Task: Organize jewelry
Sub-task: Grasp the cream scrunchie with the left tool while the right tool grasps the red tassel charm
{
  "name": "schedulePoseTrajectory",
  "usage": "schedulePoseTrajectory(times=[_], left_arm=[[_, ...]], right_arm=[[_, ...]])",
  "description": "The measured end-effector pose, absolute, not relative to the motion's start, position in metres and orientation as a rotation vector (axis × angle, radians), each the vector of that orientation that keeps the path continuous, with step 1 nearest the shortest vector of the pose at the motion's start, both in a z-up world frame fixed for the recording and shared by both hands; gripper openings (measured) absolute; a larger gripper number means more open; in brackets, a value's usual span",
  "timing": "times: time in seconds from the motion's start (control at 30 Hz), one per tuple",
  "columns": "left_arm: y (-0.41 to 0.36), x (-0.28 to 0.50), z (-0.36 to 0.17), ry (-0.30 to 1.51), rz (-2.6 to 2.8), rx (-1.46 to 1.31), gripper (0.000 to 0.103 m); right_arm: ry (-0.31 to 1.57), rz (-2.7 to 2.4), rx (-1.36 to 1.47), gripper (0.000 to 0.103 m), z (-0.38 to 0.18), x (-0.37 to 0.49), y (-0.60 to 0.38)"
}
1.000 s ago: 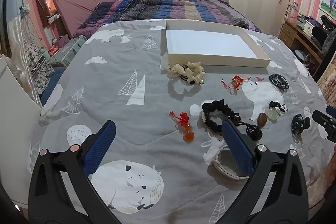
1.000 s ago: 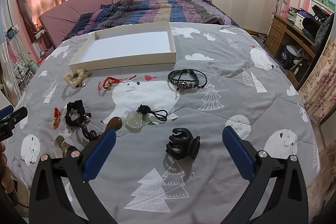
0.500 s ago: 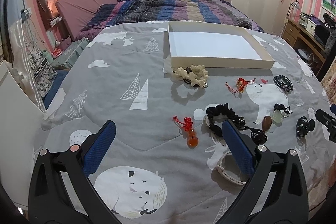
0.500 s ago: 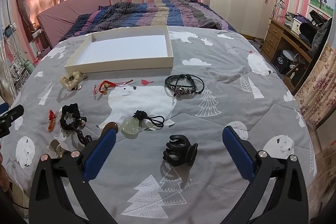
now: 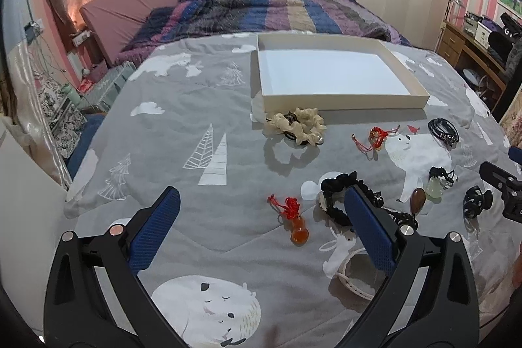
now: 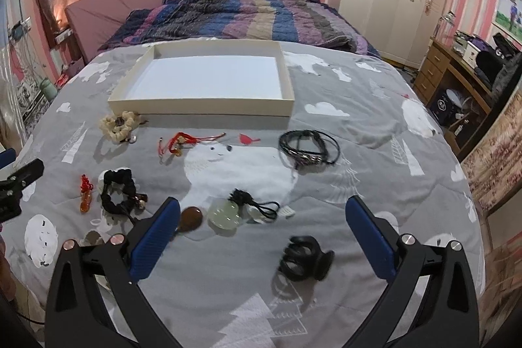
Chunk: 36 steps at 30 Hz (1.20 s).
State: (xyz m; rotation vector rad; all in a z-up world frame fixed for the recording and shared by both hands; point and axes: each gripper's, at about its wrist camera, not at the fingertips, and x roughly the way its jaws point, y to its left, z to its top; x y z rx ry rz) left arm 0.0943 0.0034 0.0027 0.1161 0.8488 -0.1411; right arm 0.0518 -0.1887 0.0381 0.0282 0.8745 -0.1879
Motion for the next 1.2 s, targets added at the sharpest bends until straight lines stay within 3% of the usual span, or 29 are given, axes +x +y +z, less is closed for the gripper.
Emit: schedulePoseTrajectory(times=[0.17, 0.33, 0.4, 0.47, 0.53, 0.87, 1.2], left_arm=[[0.003, 0.117, 0.003, 0.917, -0.171, 0.103, 0.085], [-0.003, 0.134, 0.003, 0.933, -0.183, 0.133, 0.073], [-0.005, 0.144, 0.000, 0.958, -0.198, 0.135, 0.058], [-0.007, 0.159, -0.004, 1.000, -0.228, 0.131, 0.052], [-0.009, 0.175, -0.011, 1.042, -0.227, 0.134, 0.046], [-0.015, 0.238, -0.044, 1.218, -0.288, 0.116, 0.037], [-0.023, 0.264, -0.056, 1.262, -0.314, 0.082, 0.037]], right_arm=[[0.919, -0.143, -0.004, 0.099, 0.043, 0.077, -0.177], [1.013, -0.063, 0.010, 0.076, 0.037, 0.108, -0.169], [1.061, -0.034, 0.020, 0.066, 0.031, 0.123, -0.165], [1.096, -0.011, 0.031, 0.063, 0.026, 0.135, -0.161], [1.130, 0.007, 0.031, 0.048, 0.022, 0.150, -0.156], [1.250, 0.022, 0.047, 0.048, -0.007, 0.200, -0.145], [1.298, 0.037, 0.058, 0.048, -0.027, 0.223, -0.138]])
